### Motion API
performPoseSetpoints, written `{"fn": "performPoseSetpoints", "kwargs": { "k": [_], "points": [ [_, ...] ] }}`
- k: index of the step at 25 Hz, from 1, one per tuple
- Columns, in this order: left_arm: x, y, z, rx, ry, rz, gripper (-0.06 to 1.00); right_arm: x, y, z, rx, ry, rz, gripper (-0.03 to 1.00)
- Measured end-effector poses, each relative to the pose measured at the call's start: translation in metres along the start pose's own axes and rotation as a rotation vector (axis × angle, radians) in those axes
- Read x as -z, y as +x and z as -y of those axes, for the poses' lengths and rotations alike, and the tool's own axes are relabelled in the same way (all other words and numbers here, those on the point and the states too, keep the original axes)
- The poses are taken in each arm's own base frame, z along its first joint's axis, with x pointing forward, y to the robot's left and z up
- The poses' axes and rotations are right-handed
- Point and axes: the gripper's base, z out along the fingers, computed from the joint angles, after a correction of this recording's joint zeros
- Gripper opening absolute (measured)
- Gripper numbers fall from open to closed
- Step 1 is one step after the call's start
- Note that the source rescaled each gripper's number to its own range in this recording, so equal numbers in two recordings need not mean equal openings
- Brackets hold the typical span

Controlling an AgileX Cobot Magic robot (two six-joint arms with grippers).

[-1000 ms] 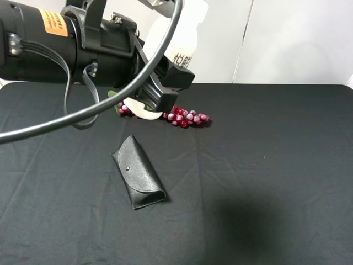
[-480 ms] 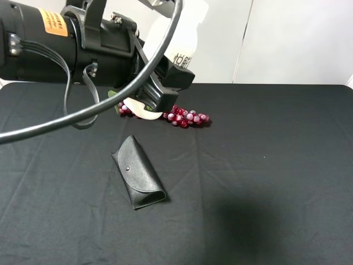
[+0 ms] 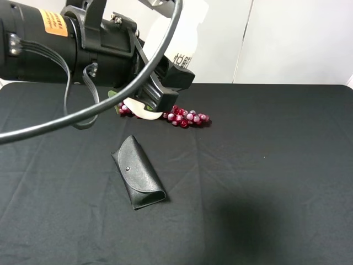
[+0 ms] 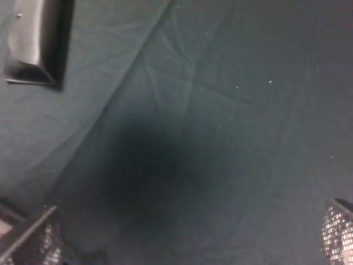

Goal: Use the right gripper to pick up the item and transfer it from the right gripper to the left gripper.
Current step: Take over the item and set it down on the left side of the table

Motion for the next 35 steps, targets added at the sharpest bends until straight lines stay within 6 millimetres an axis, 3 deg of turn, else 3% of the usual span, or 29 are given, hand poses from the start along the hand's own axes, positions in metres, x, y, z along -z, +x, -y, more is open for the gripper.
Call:
{"fn": "performPoseSetpoints", "kwargs": {
  "k": [4,13,22,30,35],
  "points": [
    [0.0,0.0,0.0,0.0,0.0,0.0,0.0,-0.005,0.013,0.001,0.001,0.007,0.043,0.98],
    [0.0,0.0,0.0,0.0,0.0,0.0,0.0,-0.005,0.01,0.002,0.004,0.01,0.144,0.98],
    [0.0,0.0,0.0,0.0,0.001,-0.004,0.0,-0.011,0.013,0.002,0.003,0.01,0.135,0.98],
    [0.001,0.012,0.003,0.003,0.039,-0.127,0.0,-0.011,0.013,0.002,-0.004,0.019,0.135,0.98],
    [0.002,0.016,0.002,0.013,0.048,-0.173,0.0,-0.005,0.017,0.004,-0.091,0.138,0.194,0.98]
  ]
}}
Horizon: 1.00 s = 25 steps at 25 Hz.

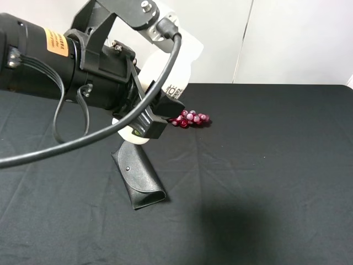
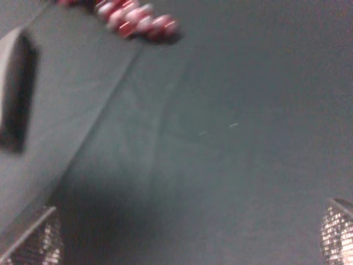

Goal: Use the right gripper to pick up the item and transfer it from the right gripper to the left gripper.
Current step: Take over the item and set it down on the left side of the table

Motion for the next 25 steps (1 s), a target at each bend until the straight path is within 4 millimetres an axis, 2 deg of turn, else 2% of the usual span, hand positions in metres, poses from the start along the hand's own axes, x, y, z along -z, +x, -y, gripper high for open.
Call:
{"fn": "performPoseSetpoints", "kwargs": {
  "k": [3,8,17,25],
  "points": [
    [0.0,0.002,-0.007,0.031,-0.016,-0.021,0.0,0.01,0.005,0.0,-0.059,0.107,0.077,0.98],
    [0.004,0.013,-0.036,0.134,-0.089,-0.095,0.0,0.013,0.007,-0.001,-0.112,0.209,0.103,0.99],
    [0.02,0.037,-0.087,0.332,-0.22,-0.225,0.0,0.013,0.007,-0.001,-0.12,0.224,0.104,0.99],
    [0.05,0.056,-0.134,0.523,-0.35,-0.306,0.0,0.013,0.007,-0.001,-0.12,0.225,0.104,0.99]
  ]
}}
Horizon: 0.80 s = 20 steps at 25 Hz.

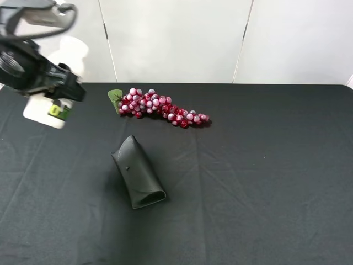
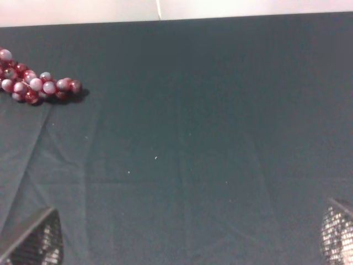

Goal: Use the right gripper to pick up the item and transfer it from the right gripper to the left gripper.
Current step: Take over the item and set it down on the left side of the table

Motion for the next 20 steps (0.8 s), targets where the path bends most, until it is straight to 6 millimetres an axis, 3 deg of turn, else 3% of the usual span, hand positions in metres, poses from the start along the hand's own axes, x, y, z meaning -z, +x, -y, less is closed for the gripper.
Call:
{"fn": "performPoseSetpoints", "kwargs": {
  "k": [6,10,20],
  "points": [
    [0.008,0.007,-0.044,0.149,-0.09,-0.046,0.0,0.0,0.0,0.0,0.0,0.0,0.0,1.0],
    [0.009,0.012,-0.061,0.21,-0.121,-0.071,0.0,0.0,0.0,0.0,0.0,0.0,0.0,1.0],
    [-0.043,0.024,-0.078,0.261,-0.1,-0.266,0.0,0.0,0.0,0.0,0.0,0.0,0.0,1.0]
  ]
}}
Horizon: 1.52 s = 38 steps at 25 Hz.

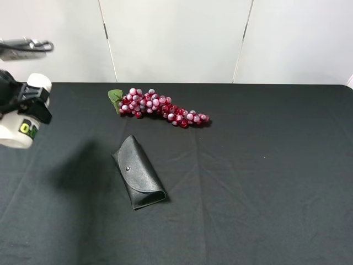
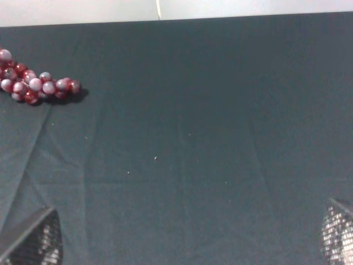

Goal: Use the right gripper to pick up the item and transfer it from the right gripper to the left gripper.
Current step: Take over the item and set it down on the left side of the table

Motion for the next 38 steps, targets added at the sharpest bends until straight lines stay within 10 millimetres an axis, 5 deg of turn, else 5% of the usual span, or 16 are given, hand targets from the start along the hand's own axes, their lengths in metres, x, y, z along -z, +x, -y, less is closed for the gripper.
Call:
{"fn": "performPoseSetpoints", "kwargs": {
  "k": [14,32,34,36,38],
  "points": [
    [-0.07,0.0,-0.014,0.009,-0.027,-0.147,0.0,0.0,0.0,0.0,0.0,0.0,0.0,1.0],
    [-0.078,-0.004,-0.018,-0.021,-0.059,-0.109,0.01,0.0,0.0,0.0,0.0,0.0,0.0,1.0],
    [-0.078,-0.005,-0.018,-0.021,-0.06,-0.104,0.3,0.0,0.0,0.0,0.0,0.0,0.0,1.0],
    [-0.077,-0.008,-0.019,-0.023,-0.064,-0.081,0.71,0.0,0.0,0.0,0.0,0.0,0.0,1.0],
    [-0.078,-0.009,-0.019,-0.023,-0.067,-0.069,0.87,0.0,0.0,0.0,0.0,0.0,0.0,1.0]
  ]
}}
